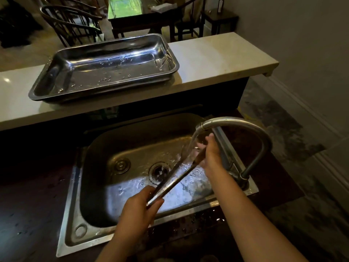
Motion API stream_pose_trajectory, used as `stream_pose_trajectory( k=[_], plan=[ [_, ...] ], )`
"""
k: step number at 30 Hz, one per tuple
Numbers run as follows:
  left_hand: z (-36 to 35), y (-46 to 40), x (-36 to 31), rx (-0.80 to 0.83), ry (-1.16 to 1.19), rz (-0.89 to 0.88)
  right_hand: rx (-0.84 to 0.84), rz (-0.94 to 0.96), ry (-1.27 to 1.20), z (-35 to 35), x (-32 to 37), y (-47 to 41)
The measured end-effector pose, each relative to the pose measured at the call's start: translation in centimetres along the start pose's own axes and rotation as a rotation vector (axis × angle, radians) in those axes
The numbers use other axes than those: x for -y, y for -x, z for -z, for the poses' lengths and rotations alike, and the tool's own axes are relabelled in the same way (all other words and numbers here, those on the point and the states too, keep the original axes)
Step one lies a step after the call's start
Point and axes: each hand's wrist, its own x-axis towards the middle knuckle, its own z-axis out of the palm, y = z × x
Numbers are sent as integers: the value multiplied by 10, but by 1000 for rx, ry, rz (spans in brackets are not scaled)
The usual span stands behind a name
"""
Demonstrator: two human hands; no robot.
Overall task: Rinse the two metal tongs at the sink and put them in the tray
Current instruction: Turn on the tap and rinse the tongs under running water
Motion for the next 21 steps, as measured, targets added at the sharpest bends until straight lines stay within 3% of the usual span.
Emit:
stream_pose_trajectory(
  k=[3,6,8,12,14,17,21],
  plan=[
    [-3,-2,2,-163,-318,-96,209,-248,-171,1,-5,6],
    [1,-5,1,-168,-384,-162,262,-247,-245,4,-13,5],
    [3,-10,-2,-60,-180,-93,263,-199,-346,3,-18,3],
    [4,-21,-18,346,421,254,365,-156,-513,2,-22,0],
    [0,-23,-20,370,509,280,359,-174,-345,4,-18,2],
    [-10,-21,-20,284,413,220,230,-97,83,8,-13,3],
    [-14,-26,-22,232,431,173,157,124,228,0,-14,1]
  ],
)
